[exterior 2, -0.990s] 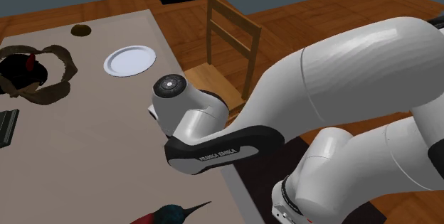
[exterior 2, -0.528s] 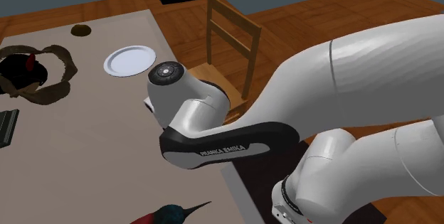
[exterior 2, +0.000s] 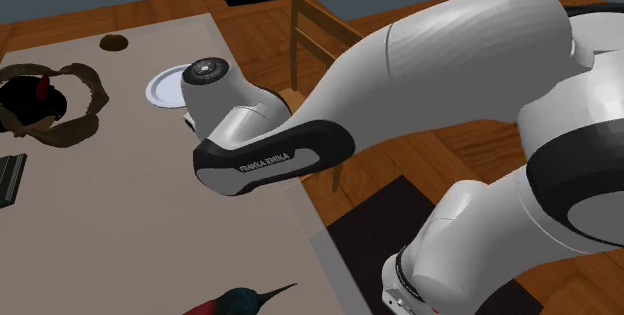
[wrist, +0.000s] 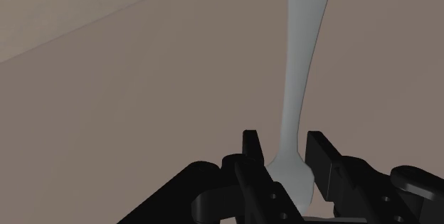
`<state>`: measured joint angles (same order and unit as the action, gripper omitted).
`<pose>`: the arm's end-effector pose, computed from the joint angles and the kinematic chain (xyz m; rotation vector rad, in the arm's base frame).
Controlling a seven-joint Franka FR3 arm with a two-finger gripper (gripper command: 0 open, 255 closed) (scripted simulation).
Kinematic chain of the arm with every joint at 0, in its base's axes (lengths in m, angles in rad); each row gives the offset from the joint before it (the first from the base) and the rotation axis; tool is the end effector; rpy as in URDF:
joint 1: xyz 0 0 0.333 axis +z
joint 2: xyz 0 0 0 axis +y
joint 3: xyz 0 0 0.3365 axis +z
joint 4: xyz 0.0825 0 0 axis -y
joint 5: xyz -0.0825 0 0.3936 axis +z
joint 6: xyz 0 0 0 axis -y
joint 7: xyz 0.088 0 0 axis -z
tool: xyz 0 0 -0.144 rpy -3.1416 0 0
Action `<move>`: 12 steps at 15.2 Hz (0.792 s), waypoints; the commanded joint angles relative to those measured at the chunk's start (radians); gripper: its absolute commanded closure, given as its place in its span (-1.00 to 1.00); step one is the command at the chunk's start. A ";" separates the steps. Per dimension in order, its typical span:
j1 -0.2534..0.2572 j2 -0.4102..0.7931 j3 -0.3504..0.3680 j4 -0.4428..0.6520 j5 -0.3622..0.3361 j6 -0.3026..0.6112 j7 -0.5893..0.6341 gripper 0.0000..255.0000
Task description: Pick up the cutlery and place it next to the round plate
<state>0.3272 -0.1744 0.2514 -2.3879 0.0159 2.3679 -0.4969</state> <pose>0.4155 0.2722 0.3774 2.6776 1.5770 0.2340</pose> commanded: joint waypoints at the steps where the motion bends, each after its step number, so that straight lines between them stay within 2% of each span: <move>1: -0.017 0.074 -0.010 0.077 -0.022 -0.005 -0.011 1.00; 12: -0.052 0.463 -0.055 0.577 -0.105 -0.124 -0.058 1.00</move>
<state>0.2787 0.2550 0.2006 -1.8639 -0.0849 2.2631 -0.5464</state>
